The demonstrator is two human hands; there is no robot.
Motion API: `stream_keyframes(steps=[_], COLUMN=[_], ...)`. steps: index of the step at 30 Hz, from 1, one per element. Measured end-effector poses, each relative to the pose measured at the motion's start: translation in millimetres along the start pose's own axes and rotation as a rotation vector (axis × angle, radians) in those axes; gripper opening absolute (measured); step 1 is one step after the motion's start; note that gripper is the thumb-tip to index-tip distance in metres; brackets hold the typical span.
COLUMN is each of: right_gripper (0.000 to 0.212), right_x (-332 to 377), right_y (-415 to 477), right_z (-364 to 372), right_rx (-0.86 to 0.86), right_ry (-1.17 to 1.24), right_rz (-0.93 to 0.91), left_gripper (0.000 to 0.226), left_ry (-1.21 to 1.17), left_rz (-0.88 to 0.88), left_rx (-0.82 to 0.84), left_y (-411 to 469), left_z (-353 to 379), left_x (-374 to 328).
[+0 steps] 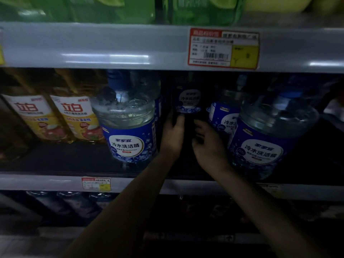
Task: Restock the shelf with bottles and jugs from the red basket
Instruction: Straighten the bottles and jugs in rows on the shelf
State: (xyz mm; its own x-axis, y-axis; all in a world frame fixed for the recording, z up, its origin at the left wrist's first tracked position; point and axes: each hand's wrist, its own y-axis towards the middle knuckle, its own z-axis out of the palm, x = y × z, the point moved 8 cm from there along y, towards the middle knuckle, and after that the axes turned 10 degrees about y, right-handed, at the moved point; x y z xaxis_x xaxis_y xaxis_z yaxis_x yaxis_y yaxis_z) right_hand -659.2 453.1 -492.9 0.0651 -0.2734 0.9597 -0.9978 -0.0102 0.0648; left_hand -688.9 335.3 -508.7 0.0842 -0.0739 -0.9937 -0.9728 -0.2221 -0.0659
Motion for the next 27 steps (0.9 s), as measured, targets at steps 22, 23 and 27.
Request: stream_keyframes(steps=[22,23,27], right_gripper=[0.065,0.064,0.061], right_x=[0,-2,-6], right_y=[-74,-74,-74], right_z=[-45,-48,-54], right_rx=[0.268,0.264,0.268], right_ry=[-0.554,-0.568,-0.594], right_rz=[-0.323,-0.318,-0.315], left_gripper=[0.081,0.079,0.076], left_ry=[1.244,1.262,1.275], left_rz=[0.254,0.254,0.23], left_rx=[0.142,0.134,0.117], left_y=[9,9,14], left_z=[38,39,37], left_x=[18,19,23])
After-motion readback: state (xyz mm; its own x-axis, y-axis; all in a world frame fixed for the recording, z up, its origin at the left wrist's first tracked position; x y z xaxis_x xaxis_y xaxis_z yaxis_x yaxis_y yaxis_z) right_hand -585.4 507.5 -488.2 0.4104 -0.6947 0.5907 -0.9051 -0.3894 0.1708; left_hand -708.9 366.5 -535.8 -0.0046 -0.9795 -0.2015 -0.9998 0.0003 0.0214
